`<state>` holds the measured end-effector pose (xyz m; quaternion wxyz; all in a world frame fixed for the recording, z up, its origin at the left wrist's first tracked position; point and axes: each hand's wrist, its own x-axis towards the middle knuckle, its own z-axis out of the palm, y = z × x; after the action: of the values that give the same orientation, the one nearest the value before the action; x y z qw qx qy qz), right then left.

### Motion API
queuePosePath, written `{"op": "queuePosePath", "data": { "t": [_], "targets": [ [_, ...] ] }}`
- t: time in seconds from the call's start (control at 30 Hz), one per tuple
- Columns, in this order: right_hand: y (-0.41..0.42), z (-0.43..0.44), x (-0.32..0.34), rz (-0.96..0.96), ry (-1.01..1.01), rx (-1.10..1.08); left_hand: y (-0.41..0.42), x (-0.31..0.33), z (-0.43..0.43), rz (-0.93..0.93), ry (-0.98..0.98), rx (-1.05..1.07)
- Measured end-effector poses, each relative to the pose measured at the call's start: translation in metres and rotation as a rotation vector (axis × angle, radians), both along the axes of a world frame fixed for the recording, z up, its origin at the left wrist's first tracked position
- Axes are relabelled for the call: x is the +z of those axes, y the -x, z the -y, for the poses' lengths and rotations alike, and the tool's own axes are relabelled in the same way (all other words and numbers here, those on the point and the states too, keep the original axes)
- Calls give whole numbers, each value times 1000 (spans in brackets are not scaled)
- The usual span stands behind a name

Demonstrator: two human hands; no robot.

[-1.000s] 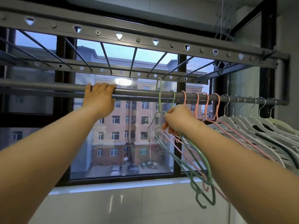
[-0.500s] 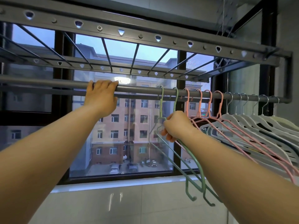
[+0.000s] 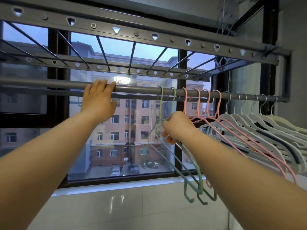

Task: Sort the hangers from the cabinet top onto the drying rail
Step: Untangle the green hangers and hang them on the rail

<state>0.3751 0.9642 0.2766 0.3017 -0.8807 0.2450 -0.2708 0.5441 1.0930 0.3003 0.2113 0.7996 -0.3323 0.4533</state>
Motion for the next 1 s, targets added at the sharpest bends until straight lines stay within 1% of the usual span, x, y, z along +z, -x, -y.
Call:
{"op": "queuePosePath", "data": {
  "t": [0.13, 0.27, 0.4, 0.47, 0.57, 0.67, 0.83, 0.93, 1.0],
  "targets": [
    [9, 1, 0, 37, 137, -57, 10, -12, 1, -46, 60, -63],
    [26, 0, -7, 5, 269, -78, 30, -33, -1, -115, 86, -137],
    [51, -1, -13, 22, 345, -61, 59, -64, -11, -156, 32, -143],
    [67, -2, -13, 60, 380, -36, 79, -80, -18, -240, 26, -169],
    [93, 1, -13, 131, 434, -16, 108, -108, -30, -448, 72, -212],
    [125, 8, -19, 119, 444, 55, 142, -143, -33, -539, 16, -219],
    [186, 31, -49, -12, 513, 160, 216, -182, 10, -595, -52, -255],
    [231, 64, -72, -79, 552, 142, 260, -203, 57, -601, -75, -314],
    [266, 93, -88, -105, 515, 100, 290, -217, 92, -615, -103, -365]
  ]
}}
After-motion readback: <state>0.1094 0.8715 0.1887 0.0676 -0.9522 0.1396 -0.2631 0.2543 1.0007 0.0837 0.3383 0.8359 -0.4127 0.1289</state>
